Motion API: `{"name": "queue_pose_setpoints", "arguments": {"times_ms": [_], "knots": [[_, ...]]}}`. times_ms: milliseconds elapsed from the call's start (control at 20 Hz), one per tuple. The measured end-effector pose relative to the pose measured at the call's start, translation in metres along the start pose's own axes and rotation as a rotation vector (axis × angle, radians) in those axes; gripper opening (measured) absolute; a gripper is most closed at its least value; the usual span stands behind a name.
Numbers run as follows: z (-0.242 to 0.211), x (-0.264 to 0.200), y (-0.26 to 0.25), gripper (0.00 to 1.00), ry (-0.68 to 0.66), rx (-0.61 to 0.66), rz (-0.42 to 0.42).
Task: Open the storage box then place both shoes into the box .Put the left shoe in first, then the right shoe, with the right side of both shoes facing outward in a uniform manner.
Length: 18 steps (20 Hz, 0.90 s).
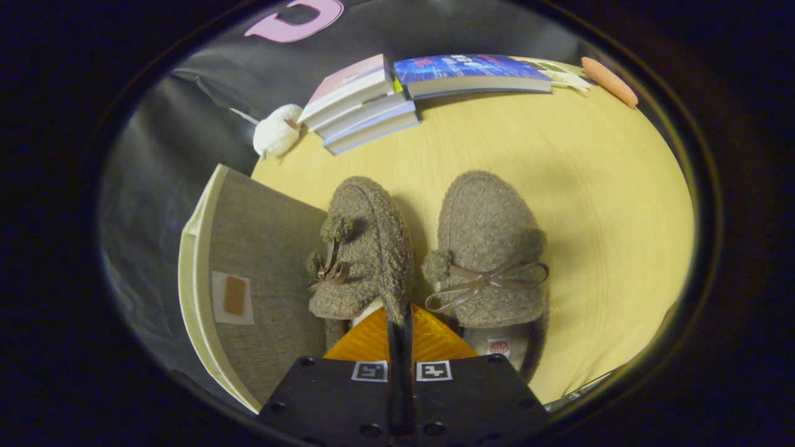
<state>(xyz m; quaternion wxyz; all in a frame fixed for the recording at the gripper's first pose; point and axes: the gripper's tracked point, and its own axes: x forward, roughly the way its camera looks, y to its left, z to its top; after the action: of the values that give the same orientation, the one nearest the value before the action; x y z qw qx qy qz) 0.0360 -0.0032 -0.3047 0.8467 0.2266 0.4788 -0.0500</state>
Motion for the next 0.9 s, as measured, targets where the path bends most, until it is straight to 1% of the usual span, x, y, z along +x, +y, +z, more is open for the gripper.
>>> {"name": "queue_pose_setpoints", "arguments": {"times_ms": [150, 300, 450, 600, 750, 900], "knots": [[0.023, -0.019, 0.005, 0.03, -0.063, 0.071, 0.043], [0.052, -0.042, 0.008, 0.03, -0.14, 0.087, 0.057], [0.081, -0.066, 0.02, 0.03, -0.214, 0.114, 0.101], [0.101, -0.086, 0.036, 0.03, -0.261, 0.13, 0.15], [0.111, -0.103, 0.061, 0.03, -0.289, 0.123, 0.207], [0.11, -0.117, 0.094, 0.03, -0.292, 0.092, 0.272]]}}
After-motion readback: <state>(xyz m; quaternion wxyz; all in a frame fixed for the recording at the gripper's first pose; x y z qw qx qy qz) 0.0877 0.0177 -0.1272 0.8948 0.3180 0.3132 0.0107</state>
